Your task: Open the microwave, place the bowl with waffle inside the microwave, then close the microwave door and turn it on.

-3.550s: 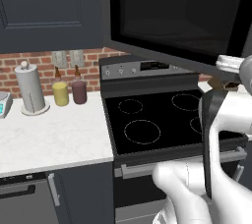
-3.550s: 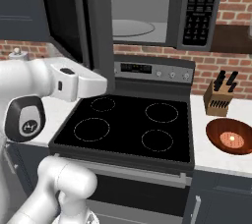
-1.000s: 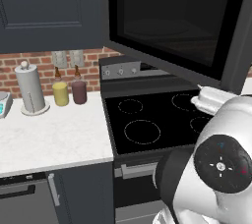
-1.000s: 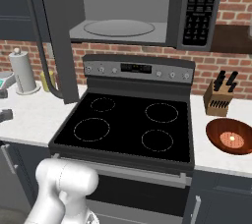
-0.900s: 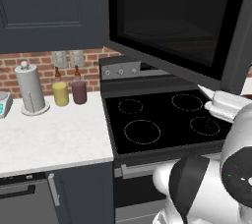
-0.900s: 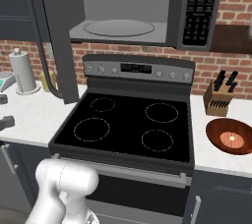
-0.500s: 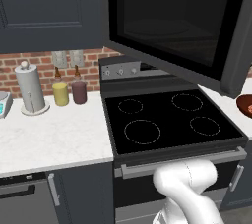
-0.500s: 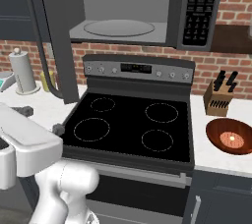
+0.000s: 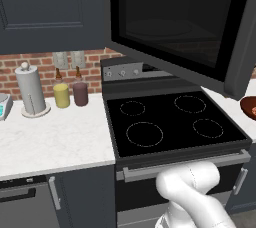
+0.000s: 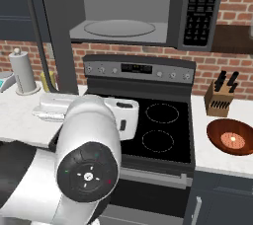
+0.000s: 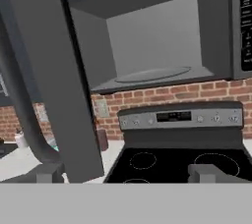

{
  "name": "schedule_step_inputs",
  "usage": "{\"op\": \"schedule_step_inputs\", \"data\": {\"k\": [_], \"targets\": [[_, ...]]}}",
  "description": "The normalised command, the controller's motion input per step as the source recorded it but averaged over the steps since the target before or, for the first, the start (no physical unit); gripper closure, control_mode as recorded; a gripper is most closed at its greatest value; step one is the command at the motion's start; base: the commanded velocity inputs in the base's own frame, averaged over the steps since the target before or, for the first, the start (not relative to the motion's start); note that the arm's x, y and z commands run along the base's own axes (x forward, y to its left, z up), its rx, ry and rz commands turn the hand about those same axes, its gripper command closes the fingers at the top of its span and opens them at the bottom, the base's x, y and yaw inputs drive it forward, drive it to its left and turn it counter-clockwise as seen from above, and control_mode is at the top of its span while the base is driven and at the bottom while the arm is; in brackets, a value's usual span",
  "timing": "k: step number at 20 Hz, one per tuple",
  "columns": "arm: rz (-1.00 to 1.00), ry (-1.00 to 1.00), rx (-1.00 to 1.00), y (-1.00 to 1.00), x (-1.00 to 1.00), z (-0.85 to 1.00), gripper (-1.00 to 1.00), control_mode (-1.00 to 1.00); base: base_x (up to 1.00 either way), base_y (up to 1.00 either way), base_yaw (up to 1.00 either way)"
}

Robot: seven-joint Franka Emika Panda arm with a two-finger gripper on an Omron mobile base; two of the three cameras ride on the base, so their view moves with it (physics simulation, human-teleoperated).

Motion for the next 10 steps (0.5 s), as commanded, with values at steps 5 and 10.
{"op": "schedule_step_inputs", "data": {"k": [5,10], "targets": [[0.64,-0.06,0.13,-0.41,1.00,-0.07,-1.00,-1.00,0.00,0.00,0.00],[0.53,-0.13,0.13,-0.09,0.92,-0.12,-1.00,-1.00,0.00,0.00,0.00]]}}
